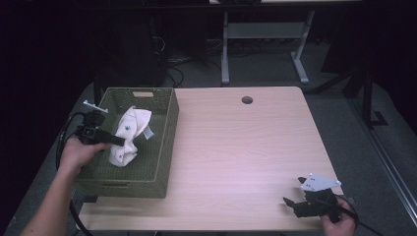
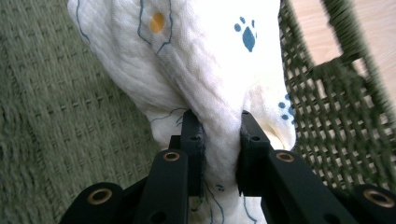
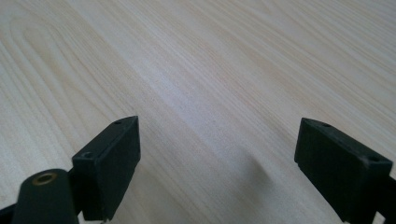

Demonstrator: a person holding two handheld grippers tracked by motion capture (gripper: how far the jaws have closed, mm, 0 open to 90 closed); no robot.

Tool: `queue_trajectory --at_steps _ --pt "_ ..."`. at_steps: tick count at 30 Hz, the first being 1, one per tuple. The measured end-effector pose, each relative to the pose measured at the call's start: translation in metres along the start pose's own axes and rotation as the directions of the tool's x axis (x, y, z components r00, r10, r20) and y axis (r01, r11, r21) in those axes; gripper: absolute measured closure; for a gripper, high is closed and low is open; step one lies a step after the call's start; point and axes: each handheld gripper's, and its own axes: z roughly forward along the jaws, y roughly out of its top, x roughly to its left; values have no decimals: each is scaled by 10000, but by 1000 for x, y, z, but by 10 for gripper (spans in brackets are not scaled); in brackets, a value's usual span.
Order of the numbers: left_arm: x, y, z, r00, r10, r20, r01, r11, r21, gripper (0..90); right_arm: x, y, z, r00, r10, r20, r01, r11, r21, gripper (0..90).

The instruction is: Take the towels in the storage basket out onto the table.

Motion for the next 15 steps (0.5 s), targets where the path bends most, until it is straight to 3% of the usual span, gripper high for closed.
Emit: queue_trajectory --at_steps 15 --pt "-16 6 -19 9985 410 371 -391 9980 -502 760 -2 -1 -1 9998 97 145 -96 9999 -36 140"
